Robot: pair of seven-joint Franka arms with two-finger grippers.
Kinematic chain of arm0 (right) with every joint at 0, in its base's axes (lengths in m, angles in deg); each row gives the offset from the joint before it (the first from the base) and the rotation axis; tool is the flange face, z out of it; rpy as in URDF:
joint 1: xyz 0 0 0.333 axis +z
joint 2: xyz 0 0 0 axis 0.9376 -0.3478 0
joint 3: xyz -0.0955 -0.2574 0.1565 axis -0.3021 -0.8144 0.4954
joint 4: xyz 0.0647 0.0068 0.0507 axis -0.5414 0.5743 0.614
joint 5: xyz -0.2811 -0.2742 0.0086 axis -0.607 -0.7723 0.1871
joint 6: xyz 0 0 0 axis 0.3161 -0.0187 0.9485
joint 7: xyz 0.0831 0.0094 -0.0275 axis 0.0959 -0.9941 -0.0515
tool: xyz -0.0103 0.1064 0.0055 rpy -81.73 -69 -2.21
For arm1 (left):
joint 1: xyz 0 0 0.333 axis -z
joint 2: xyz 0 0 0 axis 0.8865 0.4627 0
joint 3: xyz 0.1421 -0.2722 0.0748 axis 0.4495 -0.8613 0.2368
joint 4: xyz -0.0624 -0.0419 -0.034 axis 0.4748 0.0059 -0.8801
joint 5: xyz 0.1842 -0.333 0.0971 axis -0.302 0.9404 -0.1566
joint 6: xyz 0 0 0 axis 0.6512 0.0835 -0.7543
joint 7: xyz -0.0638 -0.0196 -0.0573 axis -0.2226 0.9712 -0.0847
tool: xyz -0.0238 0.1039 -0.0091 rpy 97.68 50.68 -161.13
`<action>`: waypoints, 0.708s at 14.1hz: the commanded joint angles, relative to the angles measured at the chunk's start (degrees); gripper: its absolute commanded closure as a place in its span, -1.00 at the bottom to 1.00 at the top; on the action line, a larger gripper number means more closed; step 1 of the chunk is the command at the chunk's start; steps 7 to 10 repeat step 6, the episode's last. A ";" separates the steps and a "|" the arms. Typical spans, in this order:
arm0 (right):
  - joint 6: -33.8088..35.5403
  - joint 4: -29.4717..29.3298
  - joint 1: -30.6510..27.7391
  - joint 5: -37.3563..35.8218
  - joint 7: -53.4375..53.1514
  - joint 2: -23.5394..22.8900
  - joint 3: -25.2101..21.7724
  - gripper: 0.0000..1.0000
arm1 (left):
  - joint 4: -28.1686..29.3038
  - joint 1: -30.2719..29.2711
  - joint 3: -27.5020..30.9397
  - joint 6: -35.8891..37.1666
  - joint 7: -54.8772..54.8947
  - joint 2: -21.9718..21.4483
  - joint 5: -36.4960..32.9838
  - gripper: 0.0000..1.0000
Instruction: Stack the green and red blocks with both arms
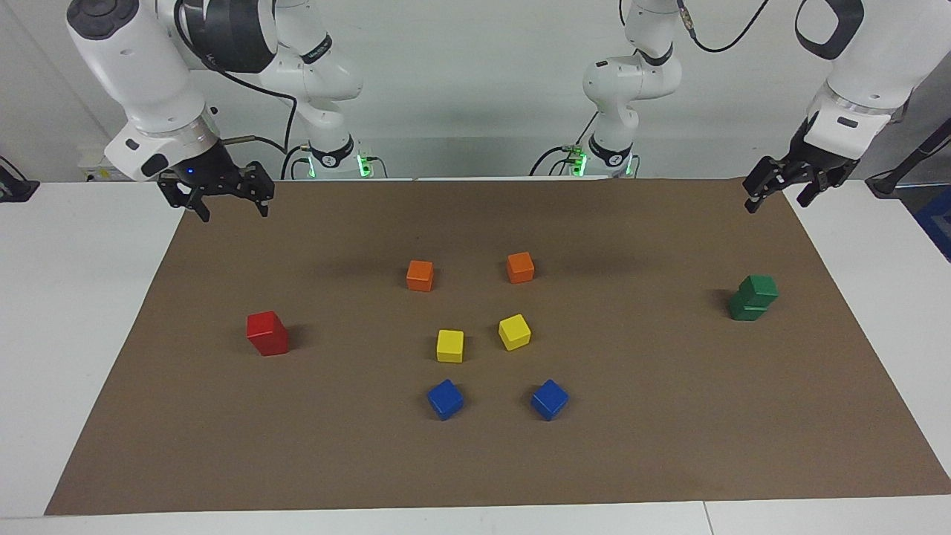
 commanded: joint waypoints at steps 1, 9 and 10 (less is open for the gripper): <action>0.71 -0.29 -0.38 0.62 -1.15 -0.02 0.38 -1.00 | 1.41 0.86 0.52 -1.13 0.18 -1.01 -0.65 -1.00; 0.80 -0.21 -0.38 0.62 -1.15 -0.02 0.38 -1.00 | 1.41 0.86 0.52 -1.39 0.09 -0.92 -0.30 -1.00; 0.80 -0.21 -0.38 0.62 -1.15 -0.02 0.38 -1.00 | 1.41 0.86 0.52 -1.39 0.09 -0.92 -0.30 -1.00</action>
